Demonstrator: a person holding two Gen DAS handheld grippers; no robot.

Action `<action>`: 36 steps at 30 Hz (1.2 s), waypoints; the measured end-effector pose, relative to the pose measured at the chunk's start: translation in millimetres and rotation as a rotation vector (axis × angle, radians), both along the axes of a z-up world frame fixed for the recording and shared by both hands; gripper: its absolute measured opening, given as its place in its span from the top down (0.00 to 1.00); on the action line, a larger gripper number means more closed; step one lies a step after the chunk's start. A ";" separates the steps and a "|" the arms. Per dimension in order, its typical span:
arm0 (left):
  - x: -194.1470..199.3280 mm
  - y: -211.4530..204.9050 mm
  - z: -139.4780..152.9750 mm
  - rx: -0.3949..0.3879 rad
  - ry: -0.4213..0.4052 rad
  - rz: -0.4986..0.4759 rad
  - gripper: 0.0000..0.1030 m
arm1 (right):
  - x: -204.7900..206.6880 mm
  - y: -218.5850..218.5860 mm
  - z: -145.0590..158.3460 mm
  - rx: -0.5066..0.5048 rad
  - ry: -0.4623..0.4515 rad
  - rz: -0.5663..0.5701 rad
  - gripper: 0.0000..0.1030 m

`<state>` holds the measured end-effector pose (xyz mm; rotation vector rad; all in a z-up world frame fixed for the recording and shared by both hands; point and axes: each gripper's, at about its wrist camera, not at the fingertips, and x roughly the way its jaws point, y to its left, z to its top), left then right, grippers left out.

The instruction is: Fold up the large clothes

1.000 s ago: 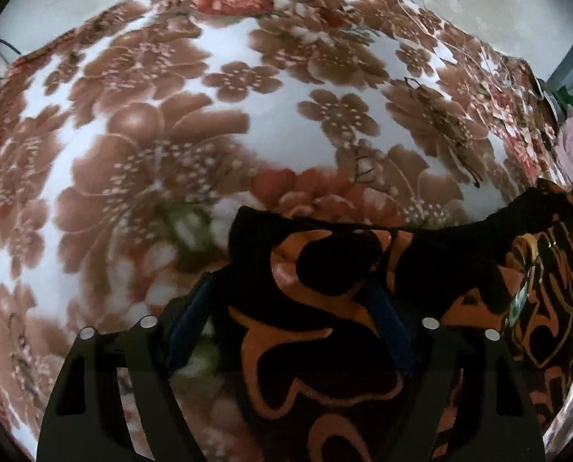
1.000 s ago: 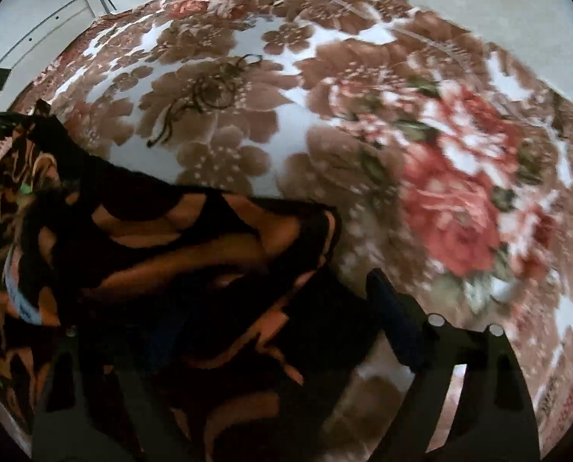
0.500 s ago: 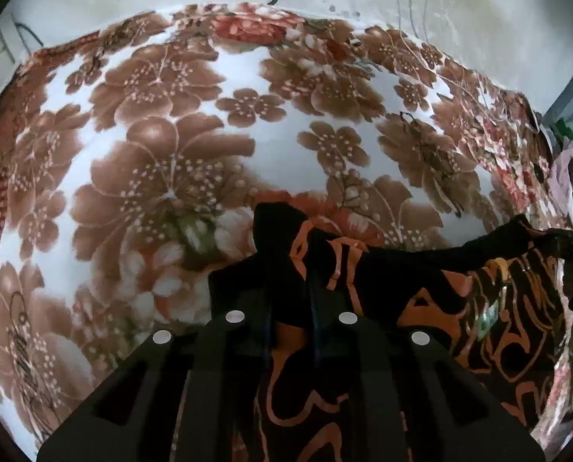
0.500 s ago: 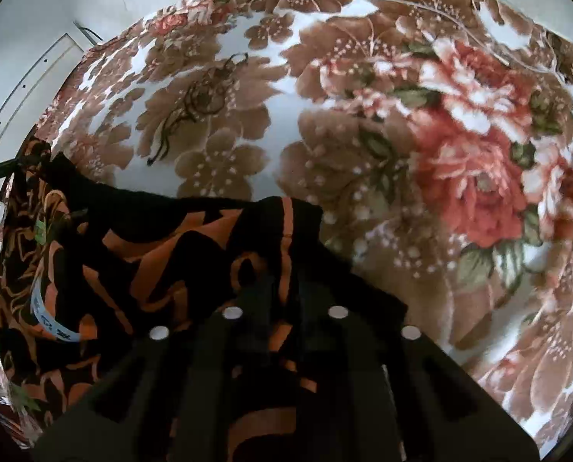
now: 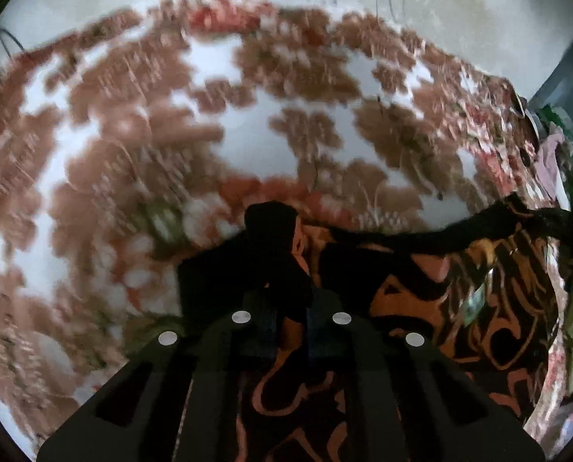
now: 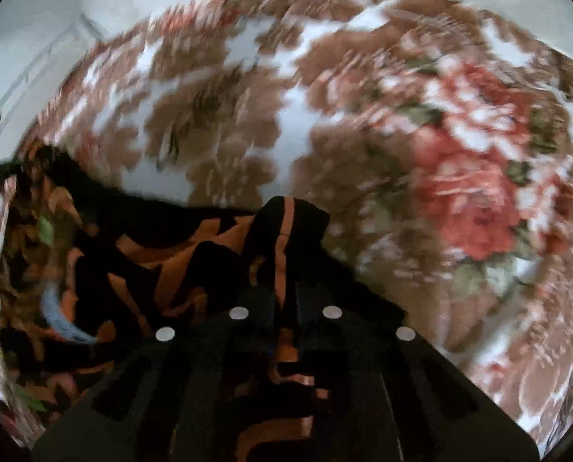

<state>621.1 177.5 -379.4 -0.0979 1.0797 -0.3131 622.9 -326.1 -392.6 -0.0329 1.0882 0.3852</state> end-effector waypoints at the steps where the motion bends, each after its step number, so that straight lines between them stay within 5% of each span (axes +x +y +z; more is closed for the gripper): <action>1: -1.0 4.0 7.8 0.000 -0.022 0.023 0.92 | -2.5 -7.3 10.8 0.021 -0.015 -0.021 0.93; 6: -0.3 35.8 30.1 -0.066 -0.067 0.165 0.92 | -10.9 -30.8 47.1 -0.022 -0.084 -0.051 0.93; 15: 14.6 29.7 -48.3 0.043 0.053 0.179 0.90 | 3.1 -30.5 -30.6 -0.175 -0.009 -0.037 0.91; 18: 12.0 24.9 -44.1 0.082 0.052 0.170 0.76 | -3.9 -33.4 -36.5 -0.160 0.002 -0.058 0.85; 19: 11.1 26.6 -40.0 0.092 0.057 0.176 0.52 | -6.3 -32.9 -31.0 -0.158 -0.001 -0.070 0.78; 20: 6.0 27.7 -28.7 0.099 0.039 0.175 0.42 | -9.0 -32.2 -23.2 -0.154 -0.012 -0.082 0.75; 22: -6.0 26.8 -10.5 0.095 0.000 0.157 0.41 | -19.6 -27.9 -0.1 -0.116 -0.044 -0.108 0.43; 25: -40.8 11.1 29.1 0.070 -0.071 0.132 0.27 | -45.9 -10.8 36.1 -0.080 -0.123 -0.153 0.16; 30: -111.5 -52.5 55.1 0.058 -0.174 0.129 0.17 | -100.2 56.5 62.9 -0.121 -0.223 -0.176 0.07; 36: -168.7 -138.1 21.8 0.008 -0.177 0.143 0.16 | -145.2 127.5 28.9 -0.109 -0.228 -0.222 0.07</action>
